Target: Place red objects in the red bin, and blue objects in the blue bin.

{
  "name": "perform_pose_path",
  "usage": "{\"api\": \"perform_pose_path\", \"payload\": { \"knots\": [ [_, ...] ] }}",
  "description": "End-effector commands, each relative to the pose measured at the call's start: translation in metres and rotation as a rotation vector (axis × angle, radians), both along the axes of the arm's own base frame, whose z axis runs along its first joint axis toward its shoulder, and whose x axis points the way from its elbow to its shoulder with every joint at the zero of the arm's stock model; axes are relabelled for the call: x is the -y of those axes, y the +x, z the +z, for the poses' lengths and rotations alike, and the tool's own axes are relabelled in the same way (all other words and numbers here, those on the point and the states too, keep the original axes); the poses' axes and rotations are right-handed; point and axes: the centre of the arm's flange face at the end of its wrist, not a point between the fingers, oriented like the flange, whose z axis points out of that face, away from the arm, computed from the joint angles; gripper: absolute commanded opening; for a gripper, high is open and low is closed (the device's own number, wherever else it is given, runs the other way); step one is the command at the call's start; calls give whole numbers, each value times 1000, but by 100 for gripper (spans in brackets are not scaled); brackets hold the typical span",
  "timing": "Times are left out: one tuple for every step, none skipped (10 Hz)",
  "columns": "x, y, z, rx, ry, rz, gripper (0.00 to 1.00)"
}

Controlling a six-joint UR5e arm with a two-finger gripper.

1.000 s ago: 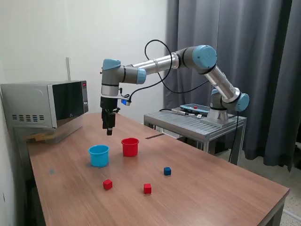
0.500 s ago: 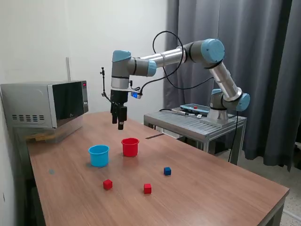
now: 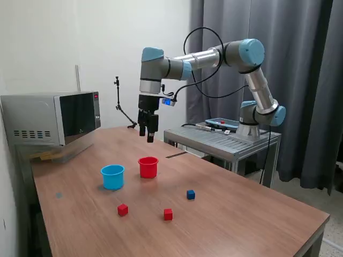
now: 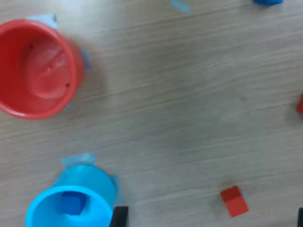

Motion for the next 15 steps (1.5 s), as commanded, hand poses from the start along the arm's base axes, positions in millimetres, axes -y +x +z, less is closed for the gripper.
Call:
{"api": "perform_pose_path", "payload": {
  "knots": [
    [18,8,9,-5,-7,-41,100],
    [31,13,11,-4,-12,-45,100],
    [39,16,13,-4,-15,-58,100],
    [44,19,14,-1,-23,-102,100],
    [48,21,14,1,-26,-128,100],
    [59,27,17,4,-30,-147,100],
    [65,33,15,21,-33,-176,100],
    [73,41,18,25,-35,-184,100],
    [78,48,17,35,-36,-188,100],
    [89,56,16,44,-37,-194,100],
    [94,60,19,43,-38,-194,100],
    [107,67,13,57,-37,-189,100],
    [117,74,7,73,-39,-189,100],
    [128,80,0,87,-39,-181,100],
    [130,83,-6,96,-37,-178,100]
  ]
}}
